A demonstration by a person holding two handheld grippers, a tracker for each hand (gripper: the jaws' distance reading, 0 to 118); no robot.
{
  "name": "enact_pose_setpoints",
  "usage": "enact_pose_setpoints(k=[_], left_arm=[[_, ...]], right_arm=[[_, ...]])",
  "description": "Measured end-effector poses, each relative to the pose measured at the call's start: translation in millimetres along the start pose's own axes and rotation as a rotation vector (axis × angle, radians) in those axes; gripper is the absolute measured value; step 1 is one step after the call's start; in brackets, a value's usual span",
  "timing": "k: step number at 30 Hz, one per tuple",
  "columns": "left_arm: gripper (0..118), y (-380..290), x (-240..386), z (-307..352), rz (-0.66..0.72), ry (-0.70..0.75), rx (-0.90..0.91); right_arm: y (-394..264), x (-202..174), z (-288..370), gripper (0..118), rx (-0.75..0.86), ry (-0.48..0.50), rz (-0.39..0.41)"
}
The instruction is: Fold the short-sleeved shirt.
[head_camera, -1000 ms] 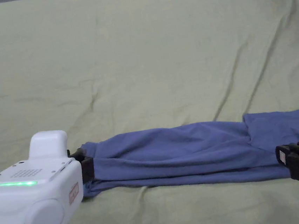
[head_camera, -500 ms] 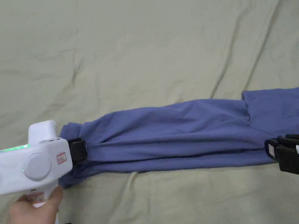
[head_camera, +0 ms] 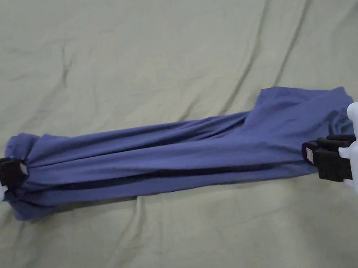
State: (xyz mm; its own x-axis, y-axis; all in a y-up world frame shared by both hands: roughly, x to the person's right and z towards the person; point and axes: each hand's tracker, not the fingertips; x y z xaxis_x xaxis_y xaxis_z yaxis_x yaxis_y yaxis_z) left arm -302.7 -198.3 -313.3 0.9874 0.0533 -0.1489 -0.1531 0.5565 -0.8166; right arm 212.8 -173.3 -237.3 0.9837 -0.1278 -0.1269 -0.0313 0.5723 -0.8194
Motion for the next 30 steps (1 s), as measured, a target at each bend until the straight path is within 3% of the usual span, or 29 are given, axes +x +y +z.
enact_pose_setpoints(k=[3,6,9,16,20,24,25,27,28,30], left_arm=[[9,5.1,-3.6,20.5,-0.108,0.178,0.028],[9,11.3,10.4,41.1,-0.104,0.145,0.042],[9,12.7,57.5,53.0,-0.206,0.178,0.085],[9,-5.7,187.8,26.5,-0.268,-0.154,0.018],[9,-22.3,244.8,-4.3,-0.275,-0.242,-0.058],[10,-34.0,263.9,-32.1,-0.224,-0.26,-0.131],[21,-33.7,260.6,-39.3,-0.196,-0.271,-0.163],[65,-26.0,241.4,-48.6,-0.065,-0.397,-0.237],[72,-20.7,229.5,-48.0,0.034,-0.489,-0.264],[72,-7.9,202.5,-34.6,0.228,-0.572,-0.296]], right_arm=[[3.6,-0.7,-1.1,7,0.015,0.011,-0.008],[7.2,-4.2,-2.7,7,0.027,0.017,-0.005],[10.6,-3.7,-4.7,7,0.03,0.016,-0.003],[17.6,19.7,1.8,7,0.062,-0.016,-0.027],[12.0,42.8,10.7,7,0.078,-0.034,-0.074],[2.2,64.2,16.4,7,0.071,-0.054,-0.121],[-0.1,67.8,17.8,7,0.071,-0.055,-0.129],[-4.3,75.3,19.9,7,0.072,-0.058,-0.146],[-5.6,77.7,20.8,7,0.072,-0.058,-0.151],[-7.6,81.6,22.7,7,0.074,-0.058,-0.163]])
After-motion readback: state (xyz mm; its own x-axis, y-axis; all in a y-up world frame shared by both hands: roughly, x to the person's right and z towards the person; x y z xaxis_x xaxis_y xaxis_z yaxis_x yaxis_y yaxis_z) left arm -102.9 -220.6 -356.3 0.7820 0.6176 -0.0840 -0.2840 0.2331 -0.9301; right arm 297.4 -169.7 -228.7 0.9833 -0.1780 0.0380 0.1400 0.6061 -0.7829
